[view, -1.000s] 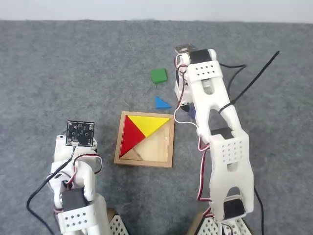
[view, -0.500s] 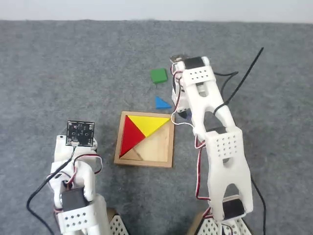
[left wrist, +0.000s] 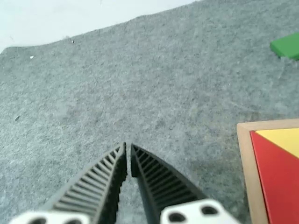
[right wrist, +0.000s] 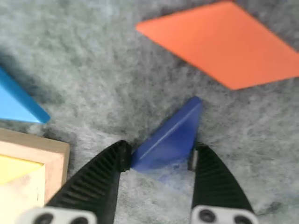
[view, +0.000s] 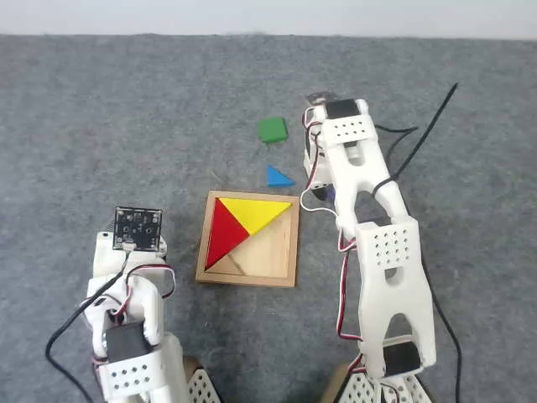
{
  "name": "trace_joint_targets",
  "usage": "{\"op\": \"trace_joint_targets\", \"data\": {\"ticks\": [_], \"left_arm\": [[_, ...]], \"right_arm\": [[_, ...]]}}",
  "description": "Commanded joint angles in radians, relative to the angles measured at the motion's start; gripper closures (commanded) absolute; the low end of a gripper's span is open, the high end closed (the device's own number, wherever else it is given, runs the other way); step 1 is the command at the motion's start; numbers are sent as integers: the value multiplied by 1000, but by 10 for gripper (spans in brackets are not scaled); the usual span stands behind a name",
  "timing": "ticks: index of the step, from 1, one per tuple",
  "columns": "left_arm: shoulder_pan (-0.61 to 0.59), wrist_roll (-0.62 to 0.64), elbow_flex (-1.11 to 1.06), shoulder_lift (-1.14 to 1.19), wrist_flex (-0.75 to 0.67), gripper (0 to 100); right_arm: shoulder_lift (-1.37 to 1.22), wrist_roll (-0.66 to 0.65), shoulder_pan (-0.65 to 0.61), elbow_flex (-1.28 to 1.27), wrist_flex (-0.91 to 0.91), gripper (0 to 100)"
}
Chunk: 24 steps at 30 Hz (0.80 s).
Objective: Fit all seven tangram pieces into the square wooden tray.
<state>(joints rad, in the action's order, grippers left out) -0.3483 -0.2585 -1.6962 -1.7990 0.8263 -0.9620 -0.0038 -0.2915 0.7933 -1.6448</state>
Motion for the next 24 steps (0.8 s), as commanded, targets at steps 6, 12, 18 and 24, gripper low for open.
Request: {"op": "trace_joint_targets", "data": {"ticks": [6,12,18,24], "left_arm": [[-3,-12,13,-20,5,985],[-3,-12,13,-20,5,985],[-3,-12,13,-20,5,985],[-3,-12,13,-20,5,985]], "right_arm": [[4,3,16,34,-28,891],[-2,0,24,124,-99,891],[-2,-48,28,161,-128,941],[-4,-49,41,161,-131,945]]}}
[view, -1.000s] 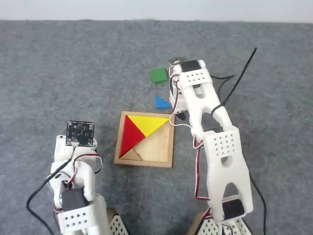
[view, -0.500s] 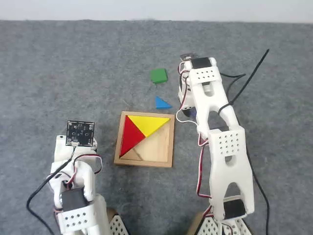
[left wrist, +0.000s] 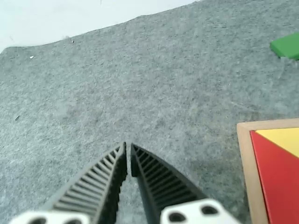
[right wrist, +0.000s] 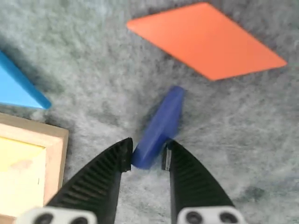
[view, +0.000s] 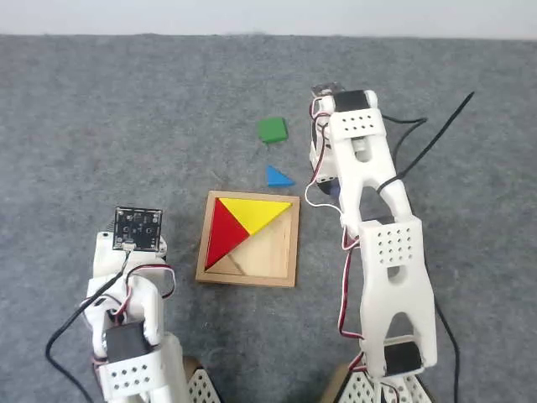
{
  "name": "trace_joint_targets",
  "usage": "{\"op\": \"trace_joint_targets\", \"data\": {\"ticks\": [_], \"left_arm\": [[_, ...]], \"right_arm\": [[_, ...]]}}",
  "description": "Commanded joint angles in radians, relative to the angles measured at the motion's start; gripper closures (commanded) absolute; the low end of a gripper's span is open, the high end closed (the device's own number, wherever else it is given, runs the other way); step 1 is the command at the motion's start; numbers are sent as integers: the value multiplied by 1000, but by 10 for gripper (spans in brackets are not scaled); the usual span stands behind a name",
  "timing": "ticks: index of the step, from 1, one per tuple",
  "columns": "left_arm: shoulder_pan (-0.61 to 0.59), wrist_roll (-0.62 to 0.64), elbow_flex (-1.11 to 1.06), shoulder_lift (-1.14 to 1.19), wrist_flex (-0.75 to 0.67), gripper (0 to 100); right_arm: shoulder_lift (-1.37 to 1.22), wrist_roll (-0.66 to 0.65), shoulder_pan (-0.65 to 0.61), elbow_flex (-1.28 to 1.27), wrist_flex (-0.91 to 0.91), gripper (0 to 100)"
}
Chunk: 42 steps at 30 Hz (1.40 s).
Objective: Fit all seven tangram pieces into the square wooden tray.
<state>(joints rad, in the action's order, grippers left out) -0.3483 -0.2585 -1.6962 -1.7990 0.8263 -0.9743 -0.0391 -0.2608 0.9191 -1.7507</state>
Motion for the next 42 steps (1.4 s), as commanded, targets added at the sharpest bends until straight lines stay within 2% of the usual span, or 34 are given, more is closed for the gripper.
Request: {"op": "trace_joint_targets", "data": {"ticks": [1,7,13,20,27,35,42], "left_arm": [[-3,-12,13,-20,5,985],[-3,-12,13,-20,5,985],[-3,-12,13,-20,5,985],[-3,-12,13,-20,5,985],[-3,-12,13,-20,5,985],[-3,-12,13,-20,5,985],[-3,-12,13,-20,5,985]], "right_arm": [[8,-14,15,35,-25,945],[21,-40,74,37,-27,990],[19,-71,124,37,-27,991],[73,-66,111,83,-44,991],[302,43,108,37,-47,992],[719,46,38,-230,-44,992],[1010,75,10,-270,-42,990]]}}
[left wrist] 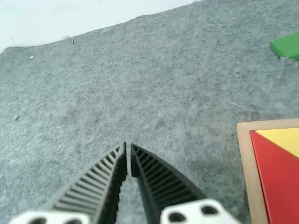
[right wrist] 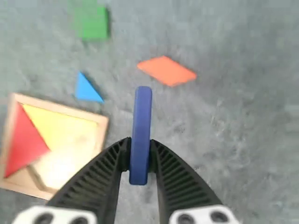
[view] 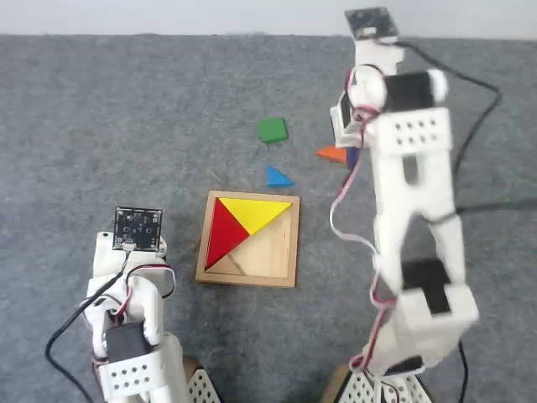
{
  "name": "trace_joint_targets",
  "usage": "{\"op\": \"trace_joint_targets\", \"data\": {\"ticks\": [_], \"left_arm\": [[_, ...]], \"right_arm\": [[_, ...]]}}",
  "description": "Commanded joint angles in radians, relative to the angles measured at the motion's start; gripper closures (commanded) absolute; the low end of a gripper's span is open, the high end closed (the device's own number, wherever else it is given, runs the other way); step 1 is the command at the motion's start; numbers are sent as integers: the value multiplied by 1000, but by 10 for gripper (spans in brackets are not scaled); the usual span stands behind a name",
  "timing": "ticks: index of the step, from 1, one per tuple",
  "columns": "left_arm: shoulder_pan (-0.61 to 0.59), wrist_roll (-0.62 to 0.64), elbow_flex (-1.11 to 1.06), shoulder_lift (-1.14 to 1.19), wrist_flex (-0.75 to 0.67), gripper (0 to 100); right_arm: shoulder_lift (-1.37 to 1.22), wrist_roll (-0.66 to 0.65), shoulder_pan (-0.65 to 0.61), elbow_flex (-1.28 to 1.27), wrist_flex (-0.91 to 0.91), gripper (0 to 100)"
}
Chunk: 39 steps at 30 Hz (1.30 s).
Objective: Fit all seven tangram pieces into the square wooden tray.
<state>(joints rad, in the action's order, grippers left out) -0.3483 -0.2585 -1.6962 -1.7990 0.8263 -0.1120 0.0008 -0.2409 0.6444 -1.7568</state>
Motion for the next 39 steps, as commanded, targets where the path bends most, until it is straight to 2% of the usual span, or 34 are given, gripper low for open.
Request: {"op": "trace_joint_targets", "data": {"ticks": [1,5,11,21,24,29,39], "left_arm": [[-3,-12,13,-20,5,985],[-3,-12,13,-20,5,985],[-3,-12,13,-20,5,985],[-3,-12,13,-20,5,985],[-3,-12,13,-20,5,985],[-3,-12,13,-20,5,985],[-3,-12,13,-20,5,985]], "right_arm": [[162,69,-12,-6,-36,990],[193,163,-73,-132,-35,989],[186,210,-194,-370,30,989],[185,221,-283,-893,469,989],[185,224,-348,-1003,591,989],[185,328,-412,-1085,713,988],[183,377,-490,-1186,812,980]]}}
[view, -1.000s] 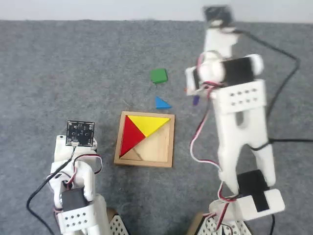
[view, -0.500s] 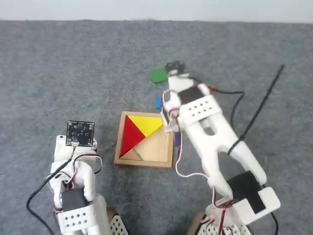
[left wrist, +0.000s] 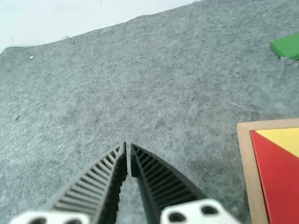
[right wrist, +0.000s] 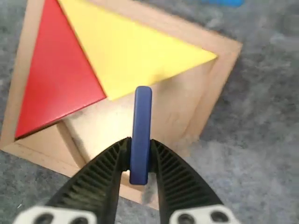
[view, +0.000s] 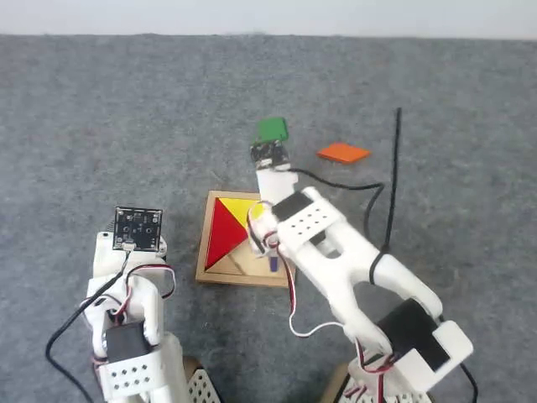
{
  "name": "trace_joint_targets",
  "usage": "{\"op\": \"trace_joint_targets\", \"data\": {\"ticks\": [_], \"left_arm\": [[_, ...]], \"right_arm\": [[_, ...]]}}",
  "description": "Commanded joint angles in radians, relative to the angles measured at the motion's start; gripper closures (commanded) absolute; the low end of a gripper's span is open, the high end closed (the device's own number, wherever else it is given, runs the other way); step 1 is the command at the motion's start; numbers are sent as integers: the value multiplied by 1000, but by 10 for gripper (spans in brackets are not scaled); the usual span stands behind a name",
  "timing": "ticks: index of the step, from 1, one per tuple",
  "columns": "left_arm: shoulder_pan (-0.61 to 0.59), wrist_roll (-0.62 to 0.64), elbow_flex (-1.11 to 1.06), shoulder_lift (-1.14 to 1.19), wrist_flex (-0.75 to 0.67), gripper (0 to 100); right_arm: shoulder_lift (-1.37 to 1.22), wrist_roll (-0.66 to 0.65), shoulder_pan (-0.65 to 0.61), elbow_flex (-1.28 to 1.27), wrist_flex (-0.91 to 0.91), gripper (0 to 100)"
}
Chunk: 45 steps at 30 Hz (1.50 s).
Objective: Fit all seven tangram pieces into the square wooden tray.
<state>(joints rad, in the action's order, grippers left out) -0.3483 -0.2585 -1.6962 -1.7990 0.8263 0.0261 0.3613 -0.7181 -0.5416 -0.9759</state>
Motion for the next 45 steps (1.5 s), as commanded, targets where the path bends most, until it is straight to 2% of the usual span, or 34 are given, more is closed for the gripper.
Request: {"op": "trace_joint_targets", "data": {"ticks": [1,6,9,18,29,36,39,42,45], "left_arm": [[-3,-12,13,-20,5,985],[-3,-12,13,-20,5,985],[-3,-12,13,-20,5,985],[-3,-12,13,-20,5,985],[-3,-12,13,-20,5,985],[-3,-12,13,-20,5,985],[-3,-12,13,-20,5,985],[-3,-12,13,-20,5,985],[-3,-12,13,-20,5,985]], "right_arm": [[45,17,-13,-3,30,960],[45,12,-12,-6,-4,793],[45,9,-12,-6,-7,756],[45,-126,12,-6,-73,757],[50,-331,407,-6,-213,757],[58,-393,426,32,-269,757],[56,-468,470,94,-288,759],[56,-543,576,152,-294,824],[56,-647,697,183,-292,946]]}}
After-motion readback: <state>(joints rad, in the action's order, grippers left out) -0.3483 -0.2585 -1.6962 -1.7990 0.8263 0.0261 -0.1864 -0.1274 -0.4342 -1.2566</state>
